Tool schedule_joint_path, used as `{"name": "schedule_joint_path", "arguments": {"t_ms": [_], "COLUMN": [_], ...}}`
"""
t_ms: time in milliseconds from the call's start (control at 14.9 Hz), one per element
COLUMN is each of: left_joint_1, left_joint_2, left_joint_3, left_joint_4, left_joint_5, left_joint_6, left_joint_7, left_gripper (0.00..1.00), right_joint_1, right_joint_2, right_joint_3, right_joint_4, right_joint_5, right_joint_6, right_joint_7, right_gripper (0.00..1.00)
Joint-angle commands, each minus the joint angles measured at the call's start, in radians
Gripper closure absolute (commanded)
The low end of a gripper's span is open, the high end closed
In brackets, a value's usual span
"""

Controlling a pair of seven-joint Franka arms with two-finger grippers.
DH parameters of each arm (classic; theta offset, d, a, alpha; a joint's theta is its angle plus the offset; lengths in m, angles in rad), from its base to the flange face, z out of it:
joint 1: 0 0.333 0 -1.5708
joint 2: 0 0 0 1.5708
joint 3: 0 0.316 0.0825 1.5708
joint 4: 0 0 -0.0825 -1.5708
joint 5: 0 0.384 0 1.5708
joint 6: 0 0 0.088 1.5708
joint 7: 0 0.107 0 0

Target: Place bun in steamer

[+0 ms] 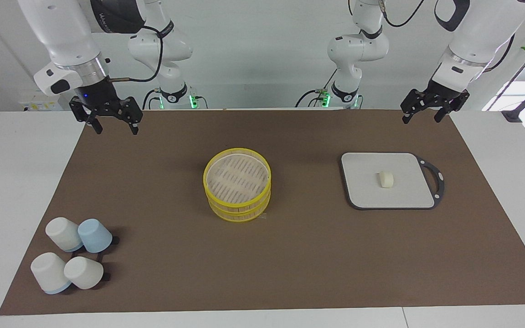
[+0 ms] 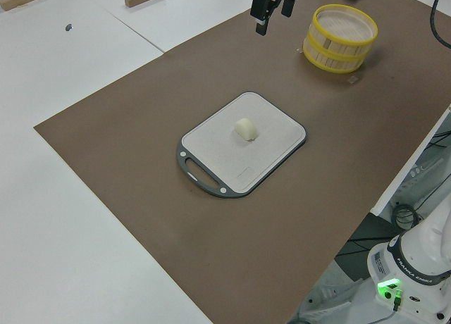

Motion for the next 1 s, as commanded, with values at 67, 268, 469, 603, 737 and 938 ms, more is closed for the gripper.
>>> {"name": "schedule_joint_path", "arguments": {"t_ms": [67, 268, 469, 603, 737, 938], "left_joint_1": [-0.009, -0.01, -0.021, -0.016, -0.004, -0.004], "left_joint_2": [-0.019, -0.019, -0.025, -0.031, -0.077, -0.143], "left_joint_3": [0.008, 0.008, 0.008, 0.008, 0.011, 0.013], "left_joint_4": [-0.014, -0.014, -0.028, -0.05, -0.159, -0.338], "left_joint_5": [-0.01, -0.01, -0.008, -0.01, -0.01, -0.008], "left_joint_6": [-0.007, -0.009, -0.015, -0.001, 0.075, 0.235], "left_joint_7": [-0.006, -0.008, -0.008, -0.009, 0.008, 0.024], "left_gripper": [0.0, 0.0, 0.0, 0.0, 0.0, 0.0], "right_joint_1": [0.012, 0.012, 0.04, 0.064, 0.154, 0.318], "right_joint_2": [0.004, 0.001, -0.009, -0.001, 0.013, 0.179], "right_joint_3": [0.006, 0.006, 0.015, 0.019, 0.022, 0.023], "right_joint_4": [0.011, 0.002, -0.009, -0.001, 0.005, 0.153], "right_joint_5": [-0.018, -0.01, -0.016, -0.004, -0.007, -0.024], "right_joint_6": [-0.017, -0.018, -0.053, 0.009, 0.015, -0.046], "right_joint_7": [0.018, 0.02, 0.01, -0.019, 0.002, 0.267], "right_gripper": [0.0, 0.0, 0.0, 0.0, 0.0, 0.0]}}
